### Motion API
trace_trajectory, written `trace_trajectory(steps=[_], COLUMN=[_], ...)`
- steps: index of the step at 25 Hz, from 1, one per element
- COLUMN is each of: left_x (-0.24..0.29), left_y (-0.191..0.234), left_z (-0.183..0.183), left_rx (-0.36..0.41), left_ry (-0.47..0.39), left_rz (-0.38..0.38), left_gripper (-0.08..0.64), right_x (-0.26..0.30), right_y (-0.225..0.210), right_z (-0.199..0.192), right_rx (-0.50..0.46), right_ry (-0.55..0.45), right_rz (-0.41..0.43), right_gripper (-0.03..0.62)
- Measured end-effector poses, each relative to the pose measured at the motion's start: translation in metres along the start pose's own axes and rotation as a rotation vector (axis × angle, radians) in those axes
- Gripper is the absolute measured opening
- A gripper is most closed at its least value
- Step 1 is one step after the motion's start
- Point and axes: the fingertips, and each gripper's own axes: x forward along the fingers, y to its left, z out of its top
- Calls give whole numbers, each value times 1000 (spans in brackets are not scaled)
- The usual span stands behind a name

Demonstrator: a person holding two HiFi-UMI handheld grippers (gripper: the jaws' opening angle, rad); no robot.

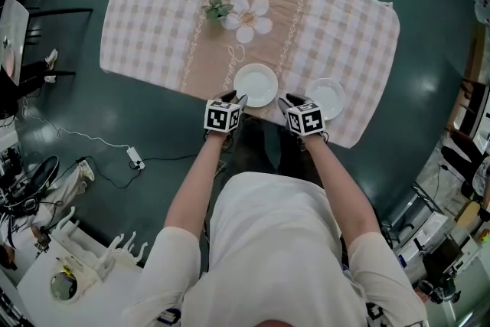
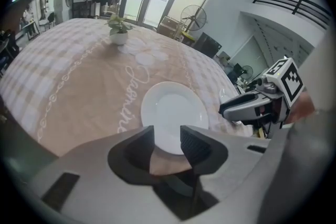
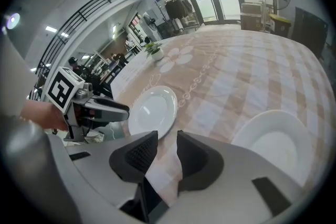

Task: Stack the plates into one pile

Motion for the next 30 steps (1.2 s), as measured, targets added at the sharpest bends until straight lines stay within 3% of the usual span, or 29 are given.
trace_trajectory(steps=[11, 20, 27, 30], left_x=[5, 15, 17, 17], left_y=[31, 29, 26, 32], left_z=[7, 7, 8, 8], left_rx=[-36, -56, -64, -112], left_ry=[-22, -26, -34, -40], left_rz=[-3, -55, -83, -76], left_gripper=[155, 145, 139, 92], right_x=[20, 29, 36, 38], right_y=[-2, -7, -3, -5], right_z=[4, 7, 14, 15], right_rx=[172, 264, 351, 402], right_ry=[-41, -77, -114, -122], right_rz=[12, 16, 67, 63], right_gripper=[124, 123, 121, 106])
